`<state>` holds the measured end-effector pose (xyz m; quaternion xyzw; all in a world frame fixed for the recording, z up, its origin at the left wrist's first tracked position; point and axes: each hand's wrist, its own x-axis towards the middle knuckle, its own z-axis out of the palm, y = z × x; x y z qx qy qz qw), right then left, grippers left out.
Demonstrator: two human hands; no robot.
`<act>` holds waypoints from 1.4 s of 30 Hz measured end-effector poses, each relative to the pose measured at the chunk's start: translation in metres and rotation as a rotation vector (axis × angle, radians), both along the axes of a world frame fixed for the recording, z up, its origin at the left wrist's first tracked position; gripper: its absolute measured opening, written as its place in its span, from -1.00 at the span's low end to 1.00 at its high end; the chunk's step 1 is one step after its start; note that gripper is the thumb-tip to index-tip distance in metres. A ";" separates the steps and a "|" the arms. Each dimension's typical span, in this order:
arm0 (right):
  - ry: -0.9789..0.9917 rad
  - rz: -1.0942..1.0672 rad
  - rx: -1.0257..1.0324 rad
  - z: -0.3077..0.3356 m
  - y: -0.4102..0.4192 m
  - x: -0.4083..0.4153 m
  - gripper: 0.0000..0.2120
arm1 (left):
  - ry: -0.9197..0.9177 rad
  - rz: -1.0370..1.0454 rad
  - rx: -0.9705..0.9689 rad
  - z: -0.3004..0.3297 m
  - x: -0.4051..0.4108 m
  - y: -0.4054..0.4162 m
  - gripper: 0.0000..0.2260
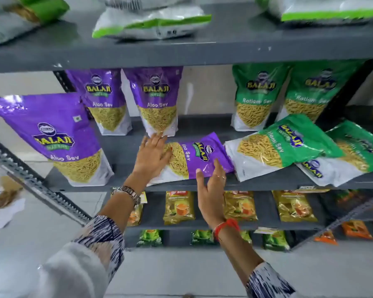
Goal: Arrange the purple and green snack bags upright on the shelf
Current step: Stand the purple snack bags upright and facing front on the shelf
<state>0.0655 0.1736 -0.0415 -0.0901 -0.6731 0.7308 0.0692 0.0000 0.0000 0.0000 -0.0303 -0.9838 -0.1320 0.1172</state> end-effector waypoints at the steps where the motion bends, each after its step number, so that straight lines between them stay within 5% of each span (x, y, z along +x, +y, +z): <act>1: -0.087 -0.071 -0.008 -0.008 -0.010 -0.003 -0.56 | -0.092 0.043 0.007 -0.003 -0.009 -0.003 -0.46; 4: -0.426 -0.198 -0.362 -0.019 -0.028 -0.015 -0.56 | -0.356 0.115 0.106 -0.006 -0.035 -0.011 -0.58; 10: -0.594 -0.216 -0.507 -0.014 -0.049 -0.036 -0.64 | -0.622 0.049 0.242 0.005 -0.088 0.001 -0.55; 19: -0.568 -0.131 -0.571 -0.018 -0.038 -0.033 -0.88 | -0.684 0.146 0.646 0.001 -0.089 -0.021 -0.72; 24: -0.421 -0.125 -0.497 -0.024 -0.021 -0.016 -0.87 | -0.744 0.217 1.082 -0.005 -0.041 -0.035 -0.87; 35: 0.101 -0.030 -0.174 0.055 0.065 0.008 -0.79 | -0.063 0.174 1.452 0.025 0.083 0.032 -0.72; 42: 0.323 0.072 -0.206 0.111 0.097 0.031 -0.84 | 0.267 -0.064 1.598 0.065 0.127 0.060 -0.83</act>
